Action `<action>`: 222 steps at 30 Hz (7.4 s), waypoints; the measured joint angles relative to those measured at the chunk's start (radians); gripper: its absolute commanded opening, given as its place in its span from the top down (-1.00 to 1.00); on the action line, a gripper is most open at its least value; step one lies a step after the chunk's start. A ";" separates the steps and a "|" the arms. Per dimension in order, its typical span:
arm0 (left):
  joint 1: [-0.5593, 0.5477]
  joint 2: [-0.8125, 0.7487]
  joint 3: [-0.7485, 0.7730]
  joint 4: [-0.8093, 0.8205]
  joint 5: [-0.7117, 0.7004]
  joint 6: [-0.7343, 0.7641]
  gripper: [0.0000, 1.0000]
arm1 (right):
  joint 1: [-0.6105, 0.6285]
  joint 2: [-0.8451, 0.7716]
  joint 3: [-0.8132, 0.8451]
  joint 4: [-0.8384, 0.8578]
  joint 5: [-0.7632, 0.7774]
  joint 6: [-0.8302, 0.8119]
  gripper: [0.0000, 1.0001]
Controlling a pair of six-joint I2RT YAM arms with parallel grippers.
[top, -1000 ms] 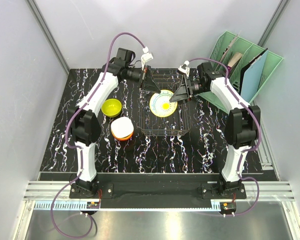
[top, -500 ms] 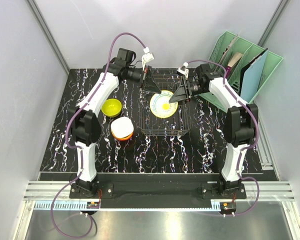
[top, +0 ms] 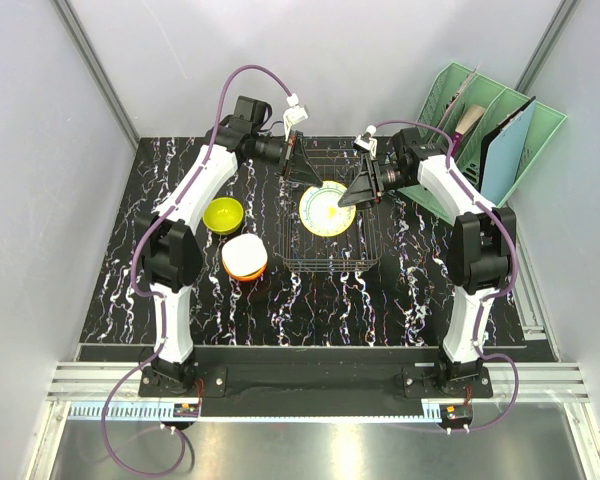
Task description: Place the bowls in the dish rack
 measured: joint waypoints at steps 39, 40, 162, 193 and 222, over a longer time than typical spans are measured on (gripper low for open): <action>0.219 -0.055 -0.094 0.128 -0.192 -0.164 -0.98 | 0.000 0.000 0.045 0.063 0.309 0.058 1.00; 0.235 -0.065 -0.105 0.129 -0.201 -0.169 -0.98 | 0.000 0.000 0.054 0.064 0.333 0.060 1.00; 0.550 -0.137 -0.574 0.020 -0.581 0.174 -0.98 | 0.424 0.047 0.031 0.471 1.762 -0.280 -0.96; 0.551 -0.122 -0.574 0.020 -0.582 0.185 -0.98 | 0.127 0.145 0.203 0.213 0.891 -0.097 -0.85; 0.560 -0.016 -0.488 0.056 -0.678 0.111 -0.98 | 0.127 -0.170 0.154 0.167 0.840 -0.172 -0.87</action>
